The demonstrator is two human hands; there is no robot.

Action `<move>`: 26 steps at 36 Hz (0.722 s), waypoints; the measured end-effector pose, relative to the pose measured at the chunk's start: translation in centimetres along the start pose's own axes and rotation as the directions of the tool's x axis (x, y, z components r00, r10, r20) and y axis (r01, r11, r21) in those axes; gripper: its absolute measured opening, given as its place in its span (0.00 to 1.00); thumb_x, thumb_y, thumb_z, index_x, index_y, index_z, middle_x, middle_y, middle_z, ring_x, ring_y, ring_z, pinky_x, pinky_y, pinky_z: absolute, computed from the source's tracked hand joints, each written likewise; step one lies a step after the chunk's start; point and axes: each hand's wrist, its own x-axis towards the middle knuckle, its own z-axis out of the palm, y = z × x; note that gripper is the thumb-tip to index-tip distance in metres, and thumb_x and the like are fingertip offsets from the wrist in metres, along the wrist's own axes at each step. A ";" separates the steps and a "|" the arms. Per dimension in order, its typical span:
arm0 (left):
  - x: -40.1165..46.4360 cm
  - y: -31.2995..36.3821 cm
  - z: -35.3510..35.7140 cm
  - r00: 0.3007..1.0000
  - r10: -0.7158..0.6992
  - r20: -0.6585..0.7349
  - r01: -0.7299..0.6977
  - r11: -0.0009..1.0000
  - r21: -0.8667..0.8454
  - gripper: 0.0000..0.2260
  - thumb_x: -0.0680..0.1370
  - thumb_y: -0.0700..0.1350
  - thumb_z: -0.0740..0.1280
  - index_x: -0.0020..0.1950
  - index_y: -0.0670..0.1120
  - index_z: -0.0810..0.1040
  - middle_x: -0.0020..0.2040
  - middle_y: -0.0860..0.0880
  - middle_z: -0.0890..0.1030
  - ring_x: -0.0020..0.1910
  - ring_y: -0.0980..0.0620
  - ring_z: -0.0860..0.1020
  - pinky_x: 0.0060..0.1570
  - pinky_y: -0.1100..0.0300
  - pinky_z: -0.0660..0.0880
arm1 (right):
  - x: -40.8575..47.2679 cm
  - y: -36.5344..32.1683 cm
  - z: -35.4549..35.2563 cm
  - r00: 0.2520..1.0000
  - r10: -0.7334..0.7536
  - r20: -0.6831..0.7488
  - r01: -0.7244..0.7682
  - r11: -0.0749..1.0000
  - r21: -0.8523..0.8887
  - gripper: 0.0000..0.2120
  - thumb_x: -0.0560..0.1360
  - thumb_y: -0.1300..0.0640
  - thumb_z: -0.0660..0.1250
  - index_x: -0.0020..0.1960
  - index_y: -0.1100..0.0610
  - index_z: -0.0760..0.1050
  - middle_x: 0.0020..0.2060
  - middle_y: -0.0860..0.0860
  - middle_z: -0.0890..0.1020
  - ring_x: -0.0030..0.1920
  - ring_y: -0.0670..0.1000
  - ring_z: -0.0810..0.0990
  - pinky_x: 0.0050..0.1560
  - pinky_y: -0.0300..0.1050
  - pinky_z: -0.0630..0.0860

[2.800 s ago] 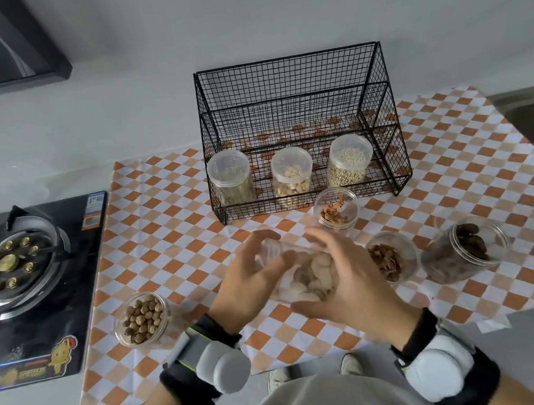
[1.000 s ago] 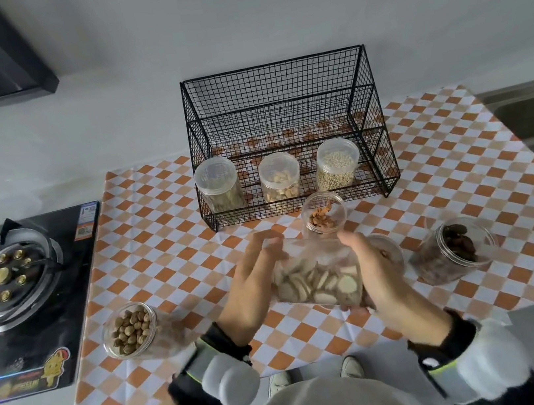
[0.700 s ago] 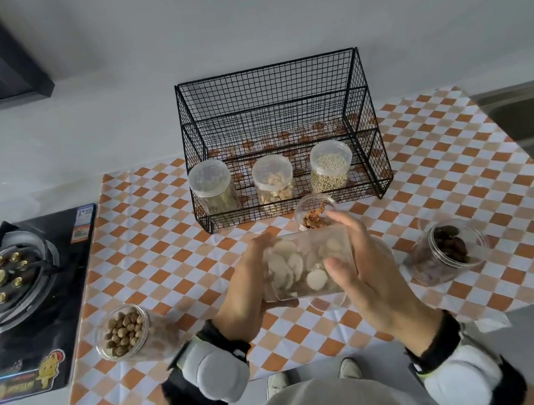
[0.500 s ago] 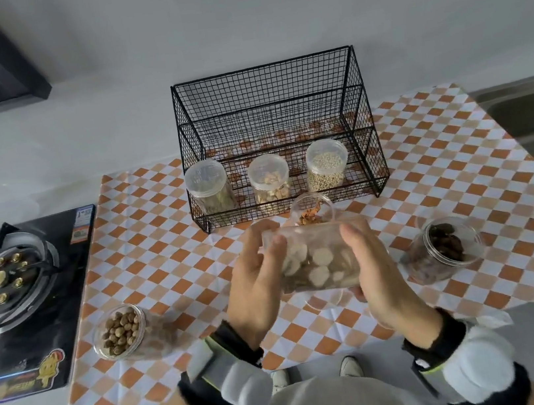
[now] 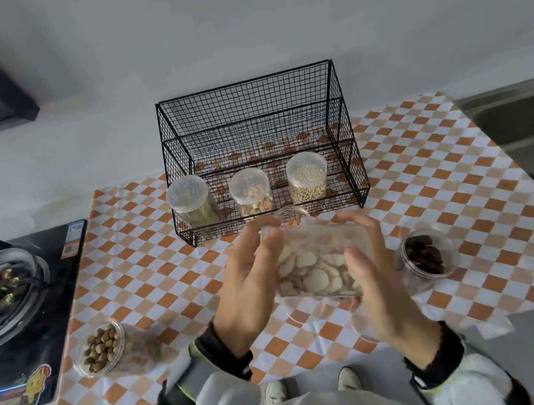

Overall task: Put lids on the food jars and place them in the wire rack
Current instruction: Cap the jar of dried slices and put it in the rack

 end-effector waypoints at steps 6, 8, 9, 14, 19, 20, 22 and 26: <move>-0.3 0.3 1.6 0.990 0.127 -0.066 -0.117 0.983 0.139 0.17 0.80 0.61 0.60 0.60 0.51 0.77 0.37 0.33 0.76 0.35 0.34 0.75 0.34 0.40 0.72 | 0.7 -1.2 -0.8 1.000 0.030 -0.003 -0.029 0.982 0.189 0.22 0.81 0.47 0.54 0.65 0.62 0.71 0.54 0.57 0.85 0.56 0.57 0.85 0.50 0.48 0.83; -0.2 0.2 2.3 0.984 0.163 -0.076 -0.151 0.977 0.152 0.15 0.81 0.60 0.60 0.60 0.52 0.76 0.30 0.41 0.74 0.30 0.37 0.72 0.28 0.45 0.70 | 0.7 -1.3 -1.4 0.994 0.109 0.001 -0.106 0.969 0.222 0.22 0.80 0.43 0.54 0.64 0.57 0.74 0.55 0.56 0.85 0.56 0.56 0.85 0.47 0.44 0.83; -0.2 0.1 2.2 0.981 0.173 -0.082 -0.159 0.974 0.159 0.15 0.81 0.59 0.60 0.60 0.51 0.76 0.28 0.45 0.73 0.27 0.44 0.70 0.26 0.50 0.68 | 0.8 -1.1 -1.4 0.991 0.136 0.004 -0.134 0.967 0.217 0.23 0.80 0.42 0.54 0.64 0.56 0.74 0.56 0.56 0.85 0.57 0.56 0.85 0.48 0.44 0.83; 0.1 0.2 3.6 0.972 0.196 -0.133 -0.166 0.964 0.206 0.18 0.80 0.61 0.61 0.61 0.51 0.77 0.34 0.44 0.80 0.34 0.41 0.79 0.32 0.44 0.75 | 1.2 -1.4 -2.9 0.982 0.183 0.035 -0.186 0.957 0.221 0.26 0.79 0.40 0.54 0.63 0.57 0.76 0.52 0.58 0.86 0.47 0.52 0.87 0.33 0.34 0.78; 0.5 0.2 4.3 0.994 0.065 -0.092 -0.049 0.984 0.171 0.20 0.78 0.67 0.62 0.63 0.56 0.75 0.30 0.42 0.79 0.29 0.38 0.77 0.30 0.45 0.77 | 2.1 -2.1 -3.9 0.936 0.351 0.027 -0.350 0.918 0.186 0.29 0.80 0.34 0.55 0.56 0.58 0.80 0.37 0.65 0.83 0.28 0.58 0.70 0.21 0.37 0.61; 0.7 0.3 4.3 0.997 0.031 -0.065 -0.020 0.987 0.161 0.21 0.77 0.67 0.63 0.63 0.56 0.74 0.30 0.47 0.78 0.28 0.43 0.76 0.31 0.48 0.75 | 2.4 -2.3 -4.3 0.917 0.397 0.037 -0.396 0.900 0.181 0.30 0.81 0.34 0.55 0.53 0.58 0.82 0.31 0.60 0.82 0.24 0.55 0.70 0.21 0.35 0.61; 1.3 0.6 4.7 1.000 -0.019 -0.007 0.020 0.989 0.148 0.24 0.74 0.69 0.66 0.64 0.57 0.71 0.39 0.48 0.84 0.35 0.45 0.83 0.39 0.45 0.81 | 3.1 -2.5 -5.4 0.892 0.445 0.087 -0.453 0.875 0.170 0.31 0.81 0.35 0.54 0.42 0.56 0.85 0.24 0.52 0.80 0.19 0.49 0.70 0.20 0.34 0.61; 2.8 1.2 5.6 0.998 -0.035 0.059 0.018 0.962 0.272 0.34 0.69 0.74 0.69 0.69 0.59 0.65 0.60 0.49 0.82 0.52 0.47 0.85 0.50 0.43 0.84 | 4.3 -3.2 -7.0 0.859 0.503 0.093 -0.510 0.830 0.224 0.33 0.81 0.33 0.54 0.42 0.57 0.85 0.27 0.54 0.82 0.22 0.49 0.73 0.21 0.37 0.64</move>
